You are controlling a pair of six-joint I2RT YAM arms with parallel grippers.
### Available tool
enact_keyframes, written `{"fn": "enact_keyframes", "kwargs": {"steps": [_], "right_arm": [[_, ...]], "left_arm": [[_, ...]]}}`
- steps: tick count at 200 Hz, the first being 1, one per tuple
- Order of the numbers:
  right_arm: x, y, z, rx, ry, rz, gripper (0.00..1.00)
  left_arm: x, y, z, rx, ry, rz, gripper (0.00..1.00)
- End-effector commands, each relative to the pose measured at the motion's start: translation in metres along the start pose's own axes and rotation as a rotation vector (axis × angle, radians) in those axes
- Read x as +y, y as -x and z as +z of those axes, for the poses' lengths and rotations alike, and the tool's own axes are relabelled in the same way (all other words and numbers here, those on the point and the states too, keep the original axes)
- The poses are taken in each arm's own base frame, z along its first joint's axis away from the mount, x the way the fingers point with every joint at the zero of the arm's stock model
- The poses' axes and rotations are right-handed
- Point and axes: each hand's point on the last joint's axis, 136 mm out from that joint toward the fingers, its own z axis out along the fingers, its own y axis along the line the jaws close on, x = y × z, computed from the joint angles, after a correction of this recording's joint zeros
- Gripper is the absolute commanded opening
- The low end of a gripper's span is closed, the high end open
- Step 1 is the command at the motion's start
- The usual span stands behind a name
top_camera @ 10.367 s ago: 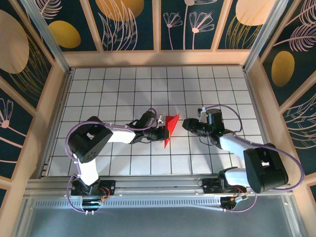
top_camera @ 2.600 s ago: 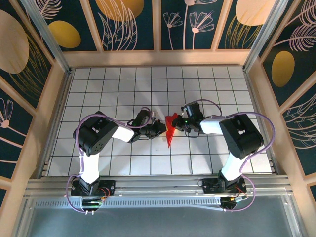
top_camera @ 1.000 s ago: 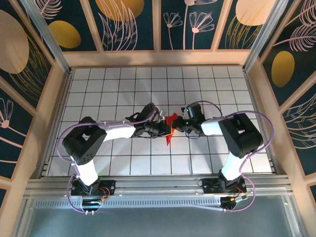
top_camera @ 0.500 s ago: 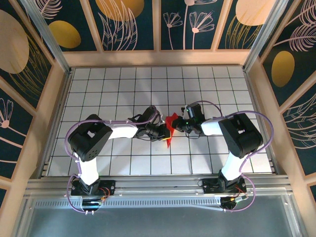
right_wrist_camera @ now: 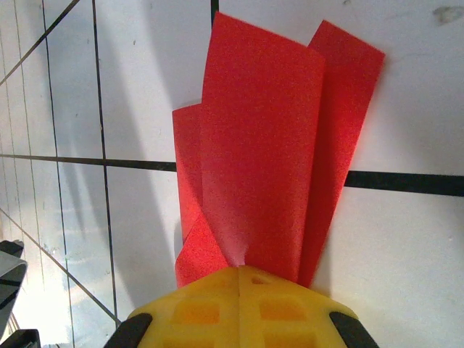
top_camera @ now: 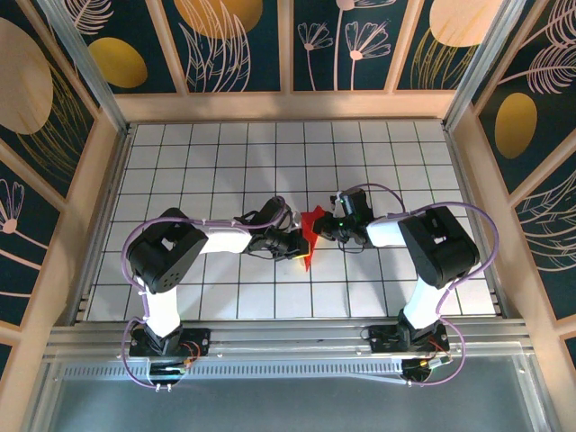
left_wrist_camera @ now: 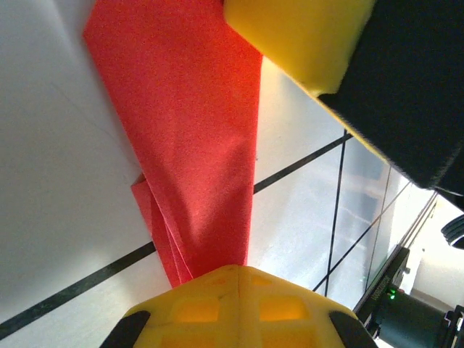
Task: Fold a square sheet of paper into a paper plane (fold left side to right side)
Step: Fold the wing for the fifth time at the center of the table.
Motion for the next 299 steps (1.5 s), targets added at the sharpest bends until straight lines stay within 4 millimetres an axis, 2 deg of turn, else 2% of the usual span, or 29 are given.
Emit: {"fn": "enact_keyframes", "kwargs": {"steps": [1,71,104,136,158,182,210,226,230,254,299], "right_arm": [[-0.046,-0.042,0.005,0.126,-0.161,0.066,0.00],[-0.044,-0.041,0.004,0.124,-0.160,0.060,0.00],[-0.028,-0.028,0.000,0.095,-0.124,0.030,0.00],[0.002,-0.001,-0.014,0.021,-0.053,-0.020,0.00],[0.015,0.014,-0.026,-0.028,-0.021,-0.040,0.00],[0.016,0.020,-0.043,-0.069,-0.014,-0.040,0.00],[0.011,0.012,-0.054,-0.078,-0.013,-0.048,0.00],[0.013,0.004,-0.053,-0.060,0.021,-0.056,0.00],[0.013,0.003,-0.052,-0.056,0.030,-0.056,0.00],[0.017,-0.001,-0.045,-0.042,0.071,-0.071,0.00],[0.026,0.020,-0.033,-0.069,0.105,-0.102,0.00]], "left_arm": [[0.020,-0.010,0.007,0.029,0.049,-0.014,0.04],[0.032,-0.011,0.011,0.028,0.082,-0.026,0.03],[0.043,-0.012,0.011,0.020,0.128,-0.030,0.02],[0.054,-0.011,0.009,0.002,0.189,-0.028,0.00],[0.060,-0.011,0.010,-0.004,0.236,-0.018,0.00],[0.065,-0.011,0.011,-0.007,0.286,-0.006,0.00],[0.072,-0.011,0.011,-0.012,0.341,0.004,0.00],[0.084,-0.014,0.010,-0.009,0.397,0.006,0.00],[0.075,-0.007,0.010,-0.024,0.390,0.019,0.00],[0.080,-0.007,0.009,-0.028,0.431,0.026,0.00],[0.088,-0.009,0.008,-0.023,0.487,0.036,0.00]]}}
